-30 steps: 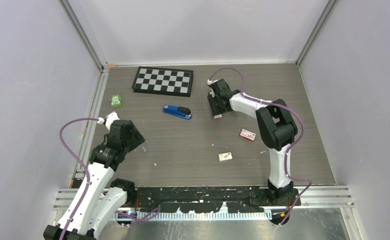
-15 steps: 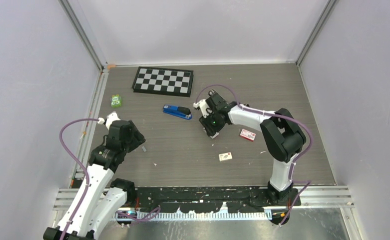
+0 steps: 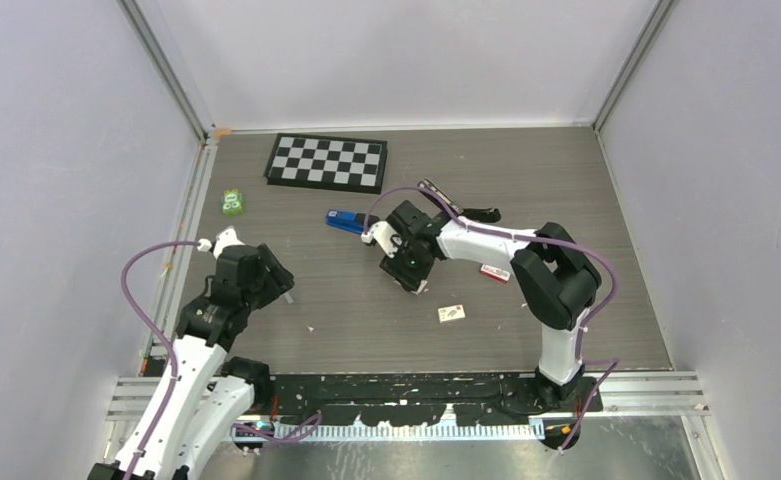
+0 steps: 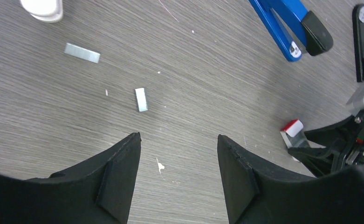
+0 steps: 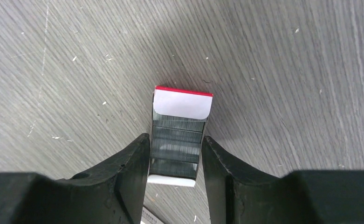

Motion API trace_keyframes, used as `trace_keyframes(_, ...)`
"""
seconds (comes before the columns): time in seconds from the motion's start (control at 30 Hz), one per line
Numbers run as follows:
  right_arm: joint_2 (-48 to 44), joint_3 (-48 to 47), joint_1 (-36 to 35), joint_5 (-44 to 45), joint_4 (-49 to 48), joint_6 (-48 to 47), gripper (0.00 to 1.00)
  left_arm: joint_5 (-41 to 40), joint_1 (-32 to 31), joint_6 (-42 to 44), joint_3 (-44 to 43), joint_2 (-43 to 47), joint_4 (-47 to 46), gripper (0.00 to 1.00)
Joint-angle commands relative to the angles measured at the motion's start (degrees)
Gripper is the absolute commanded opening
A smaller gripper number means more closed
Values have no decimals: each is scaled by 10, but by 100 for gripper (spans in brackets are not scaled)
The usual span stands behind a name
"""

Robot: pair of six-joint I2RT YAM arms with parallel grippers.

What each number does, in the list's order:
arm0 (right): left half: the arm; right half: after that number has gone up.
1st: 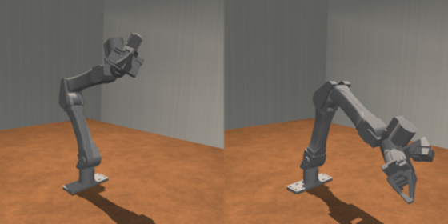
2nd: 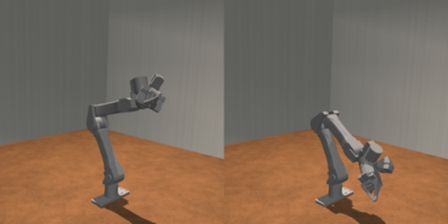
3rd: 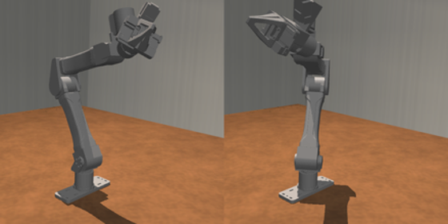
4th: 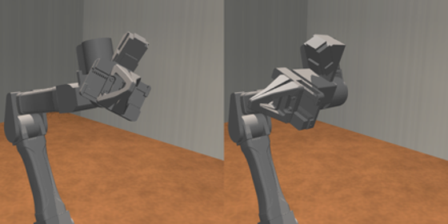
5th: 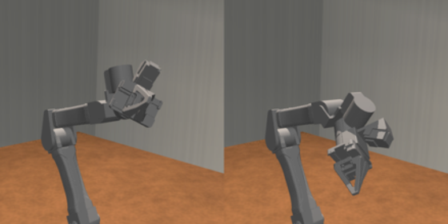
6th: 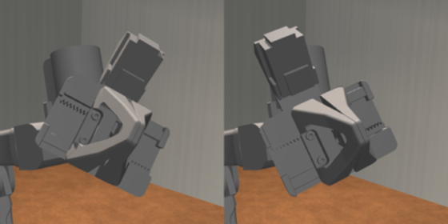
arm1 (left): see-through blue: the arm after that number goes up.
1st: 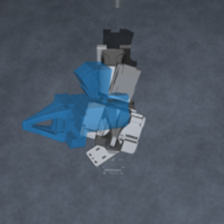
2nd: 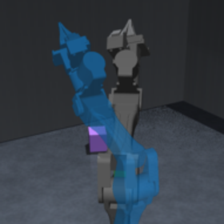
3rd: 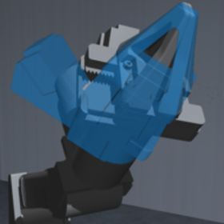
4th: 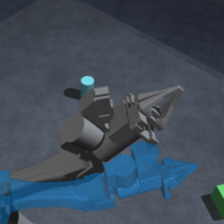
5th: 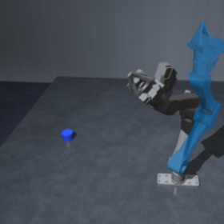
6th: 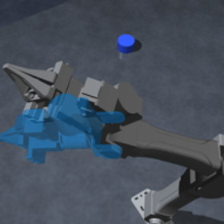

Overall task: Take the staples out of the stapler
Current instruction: Move the staple box to the center of the board, then adjust the staple box at the center of the board.

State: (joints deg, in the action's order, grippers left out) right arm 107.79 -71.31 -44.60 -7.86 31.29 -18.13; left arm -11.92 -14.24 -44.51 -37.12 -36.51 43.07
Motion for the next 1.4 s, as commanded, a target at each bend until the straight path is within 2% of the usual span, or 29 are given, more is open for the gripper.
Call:
trace_keyframes(0.0,-5,-50,6,-57,63,38,53,60,-2,12,12,16,-40,63)
trace_keyframes(0.23,-65,-60,39,-150,85,62,61,239,-2,22,79,62,-140,62)
trace_keyframes(0.37,-71,-49,73,-152,100,17,57,313,-3,-35,130,62,-207,50)
trace_keyframes(0.4,-66,-52,87,-153,112,3,53,316,-6,-47,139,55,-213,45)
trace_keyframes(0.47,-54,-56,116,-143,119,5,30,311,-18,-60,151,39,-225,32)
trace_keyframes(0.5,-45,-56,125,-112,113,15,21,304,-27,-67,157,32,-232,26)
trace_keyframes(0.57,-32,-50,129,-61,107,18,14,284,-49,-83,167,15,-257,12)
trace_keyframes(0.67,-14,-35,127,-57,94,37,9,241,-100,-103,176,-27,-308,3)
trace_keyframes(0.77,13,-44,126,-50,96,61,7,203,-157,-111,174,-98,-368,2)
trace_keyframes(0.93,30,-40,126,-105,99,90,5,160,-228,-130,170,-247,-489,1)
trace_keyframes(1.1,29,-32,118,-151,104,105,4,168,-242,-141,147,-372,-572,2)
trace_keyframes(1.37,32,-17,104,-209,89,143,4,173,-249,-134,84,-494,-607,4)
